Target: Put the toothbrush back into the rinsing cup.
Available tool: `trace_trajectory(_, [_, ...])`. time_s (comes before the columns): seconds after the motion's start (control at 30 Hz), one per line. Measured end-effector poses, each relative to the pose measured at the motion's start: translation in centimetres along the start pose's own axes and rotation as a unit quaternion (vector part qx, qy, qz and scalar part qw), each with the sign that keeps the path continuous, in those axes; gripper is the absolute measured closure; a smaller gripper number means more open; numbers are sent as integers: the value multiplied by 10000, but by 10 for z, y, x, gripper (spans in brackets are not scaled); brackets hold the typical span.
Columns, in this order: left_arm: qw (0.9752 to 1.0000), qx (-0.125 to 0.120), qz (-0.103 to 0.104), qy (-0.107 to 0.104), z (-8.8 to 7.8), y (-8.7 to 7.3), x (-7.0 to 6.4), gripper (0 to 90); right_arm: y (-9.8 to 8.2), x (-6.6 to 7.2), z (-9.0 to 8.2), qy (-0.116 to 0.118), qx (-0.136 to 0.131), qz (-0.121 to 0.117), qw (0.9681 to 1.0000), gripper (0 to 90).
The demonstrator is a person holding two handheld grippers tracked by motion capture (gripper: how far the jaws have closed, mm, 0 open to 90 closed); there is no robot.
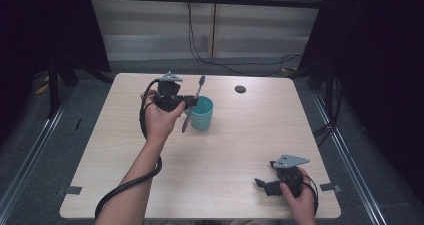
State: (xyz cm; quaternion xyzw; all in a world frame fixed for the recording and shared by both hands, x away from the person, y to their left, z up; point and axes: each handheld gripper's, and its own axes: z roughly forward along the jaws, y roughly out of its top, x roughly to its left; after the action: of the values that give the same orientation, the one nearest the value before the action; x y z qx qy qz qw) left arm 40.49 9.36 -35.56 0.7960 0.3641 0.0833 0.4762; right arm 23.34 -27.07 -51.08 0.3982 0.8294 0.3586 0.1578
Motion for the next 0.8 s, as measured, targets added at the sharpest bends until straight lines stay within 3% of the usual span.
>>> trace_trajectory(0.17, [10000, -51, 78, 18, 1, 4, -1, 792, 0, 0, 0, -1, 1, 0, 10000, 118])
trace_trajectory(0.8, [9993, -361, -87, 11, 4, 16, 2, 793, 0, 0, 0, 5, 5, 5, 10000, 118])
